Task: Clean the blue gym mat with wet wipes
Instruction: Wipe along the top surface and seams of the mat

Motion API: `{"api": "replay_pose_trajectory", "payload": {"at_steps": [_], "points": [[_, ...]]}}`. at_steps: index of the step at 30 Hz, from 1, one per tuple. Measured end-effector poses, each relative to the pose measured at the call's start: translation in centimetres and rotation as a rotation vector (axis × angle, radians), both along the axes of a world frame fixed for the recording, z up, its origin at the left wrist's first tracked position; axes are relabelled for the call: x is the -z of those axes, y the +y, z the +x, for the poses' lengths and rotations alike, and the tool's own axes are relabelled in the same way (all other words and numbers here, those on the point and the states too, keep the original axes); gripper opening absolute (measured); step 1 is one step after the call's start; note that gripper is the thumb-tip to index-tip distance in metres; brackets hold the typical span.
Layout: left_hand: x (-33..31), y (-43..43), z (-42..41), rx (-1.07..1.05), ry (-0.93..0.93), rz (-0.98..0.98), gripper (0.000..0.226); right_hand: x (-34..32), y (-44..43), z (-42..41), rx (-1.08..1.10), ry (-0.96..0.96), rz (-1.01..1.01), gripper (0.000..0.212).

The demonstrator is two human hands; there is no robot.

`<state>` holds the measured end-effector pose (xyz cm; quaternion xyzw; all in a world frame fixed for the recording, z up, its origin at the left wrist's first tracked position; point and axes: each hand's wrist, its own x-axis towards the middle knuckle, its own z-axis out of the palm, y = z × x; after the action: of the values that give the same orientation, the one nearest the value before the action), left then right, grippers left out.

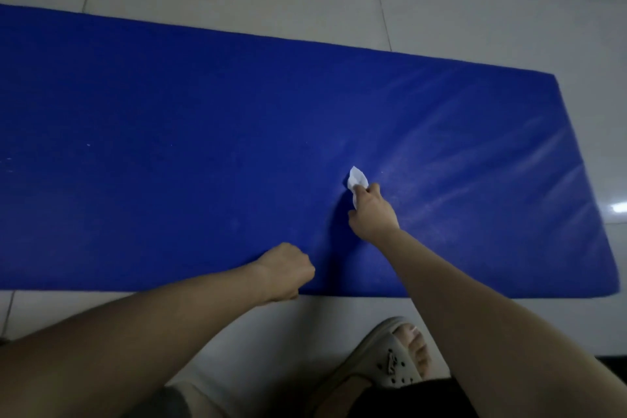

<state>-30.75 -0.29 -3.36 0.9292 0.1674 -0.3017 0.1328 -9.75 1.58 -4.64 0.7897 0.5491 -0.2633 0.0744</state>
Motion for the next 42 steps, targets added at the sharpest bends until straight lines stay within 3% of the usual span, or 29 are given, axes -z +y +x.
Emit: {"api": "replay_pose_trajectory", "payload": {"at_steps": [2,7,12,15,19,24,28,31,33,39,42], "points": [[0.1,0.0,0.1,-0.006,0.019,-0.040,0.035,-0.2,0.1,0.2,-0.018,0.013,-0.004,0.048],[-0.5,0.6,0.1,-0.043,0.042,-0.173,0.010,-0.7,-0.2,0.4,-0.042,0.045,0.028,0.037],[-1.5,-1.7,0.8,0.084,0.036,-0.331,0.017,-1.0,-1.8,0.6,-0.041,0.092,-0.010,0.016],[-0.8,-2.7,0.6,0.095,0.083,-0.333,0.009,-0.7,-2.3,0.6,-0.008,0.133,-0.045,0.018],[-0.5,1.2,-0.8,-0.164,0.096,-0.360,0.032,-0.2,-1.1,0.9,0.085,0.127,0.029,0.021],[-0.1,9.2,-2.2,-0.455,-0.083,-0.021,0.046,0.6,1.5,3.9,0.348,0.066,0.168,0.018],[-0.2,15.6,-4.6,-0.598,-0.128,0.224,0.090,0.8,3.9,5.2,0.497,0.035,0.237,0.013],[0.3,19.0,-6.2,-0.651,0.021,0.243,0.140,1.6,5.6,4.0,0.451,0.000,0.201,0.012],[0.7,20.1,-6.7,-0.665,0.098,0.209,0.157,2.2,6.8,1.8,0.423,0.040,0.221,0.013],[1.3,20.8,-5.0,-0.652,0.226,0.203,0.165,3.7,10.5,-7.8,0.131,0.162,0.297,0.026],[0.7,20.8,-4.0,-0.623,0.266,0.265,0.164,3.8,11.6,-8.8,-0.015,0.126,0.255,0.028]]}}
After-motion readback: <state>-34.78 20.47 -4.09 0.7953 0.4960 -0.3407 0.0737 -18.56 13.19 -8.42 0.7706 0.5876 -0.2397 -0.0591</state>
